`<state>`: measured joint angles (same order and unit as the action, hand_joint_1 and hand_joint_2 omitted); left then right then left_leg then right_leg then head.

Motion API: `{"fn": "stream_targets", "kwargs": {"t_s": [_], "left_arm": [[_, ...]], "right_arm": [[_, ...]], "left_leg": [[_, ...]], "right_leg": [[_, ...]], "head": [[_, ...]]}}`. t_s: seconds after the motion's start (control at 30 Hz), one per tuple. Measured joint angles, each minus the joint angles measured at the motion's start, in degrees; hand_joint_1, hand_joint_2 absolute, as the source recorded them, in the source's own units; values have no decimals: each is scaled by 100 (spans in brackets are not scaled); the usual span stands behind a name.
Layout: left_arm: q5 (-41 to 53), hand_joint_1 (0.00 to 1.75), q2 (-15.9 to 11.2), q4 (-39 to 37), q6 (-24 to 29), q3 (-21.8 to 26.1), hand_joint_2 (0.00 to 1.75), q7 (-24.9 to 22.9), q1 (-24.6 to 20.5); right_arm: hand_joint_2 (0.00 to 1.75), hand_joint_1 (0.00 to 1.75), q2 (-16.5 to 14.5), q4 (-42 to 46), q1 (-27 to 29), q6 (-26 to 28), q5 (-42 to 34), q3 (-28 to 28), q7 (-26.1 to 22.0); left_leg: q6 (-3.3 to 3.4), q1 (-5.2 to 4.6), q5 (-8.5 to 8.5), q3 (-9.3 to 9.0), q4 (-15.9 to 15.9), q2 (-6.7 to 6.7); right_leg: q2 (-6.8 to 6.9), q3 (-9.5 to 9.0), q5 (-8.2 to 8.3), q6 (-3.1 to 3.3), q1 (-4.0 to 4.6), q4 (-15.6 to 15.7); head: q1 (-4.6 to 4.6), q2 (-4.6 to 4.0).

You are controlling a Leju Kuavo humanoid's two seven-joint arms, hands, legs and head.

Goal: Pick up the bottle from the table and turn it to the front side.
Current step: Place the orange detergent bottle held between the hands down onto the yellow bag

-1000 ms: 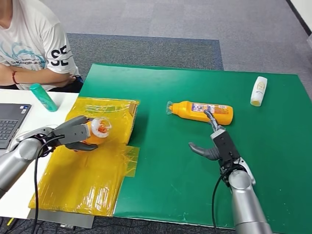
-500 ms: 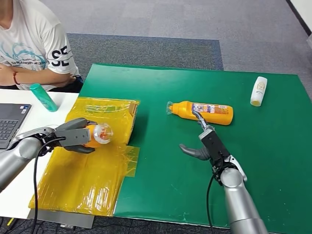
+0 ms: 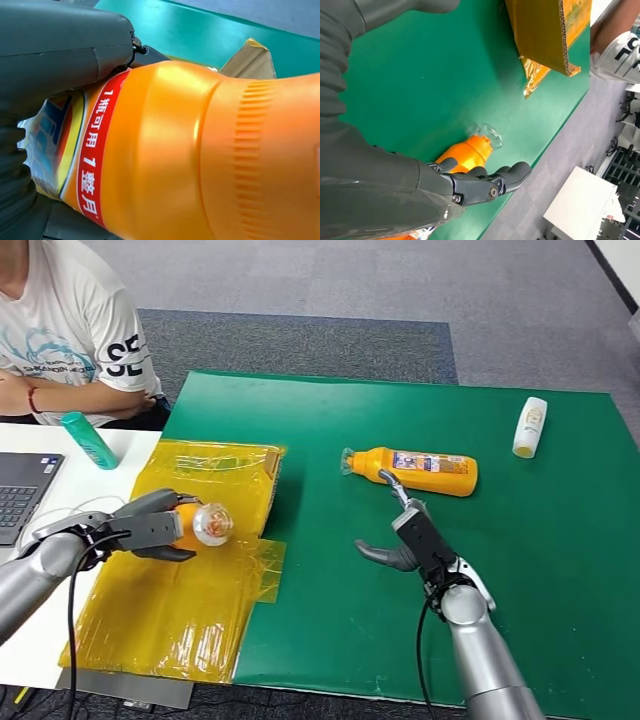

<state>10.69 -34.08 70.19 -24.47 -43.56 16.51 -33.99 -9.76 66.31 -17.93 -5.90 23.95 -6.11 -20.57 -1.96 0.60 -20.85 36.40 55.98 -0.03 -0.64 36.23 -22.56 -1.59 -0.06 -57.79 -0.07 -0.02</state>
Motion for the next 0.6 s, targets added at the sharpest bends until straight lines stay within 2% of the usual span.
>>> {"fn": "stream_targets", "kwargs": {"t_s": [0.6], "left_arm": [[-92,175,378,3,-29,472,175,157,169]], "right_arm": [[175,0,-27,-48,4,74,7,-167,9]], "left_leg": [[0,0,0,10,0,-1]], "right_leg": [[2,9,0,0,-1,2]], "head": [[1,0]]}}
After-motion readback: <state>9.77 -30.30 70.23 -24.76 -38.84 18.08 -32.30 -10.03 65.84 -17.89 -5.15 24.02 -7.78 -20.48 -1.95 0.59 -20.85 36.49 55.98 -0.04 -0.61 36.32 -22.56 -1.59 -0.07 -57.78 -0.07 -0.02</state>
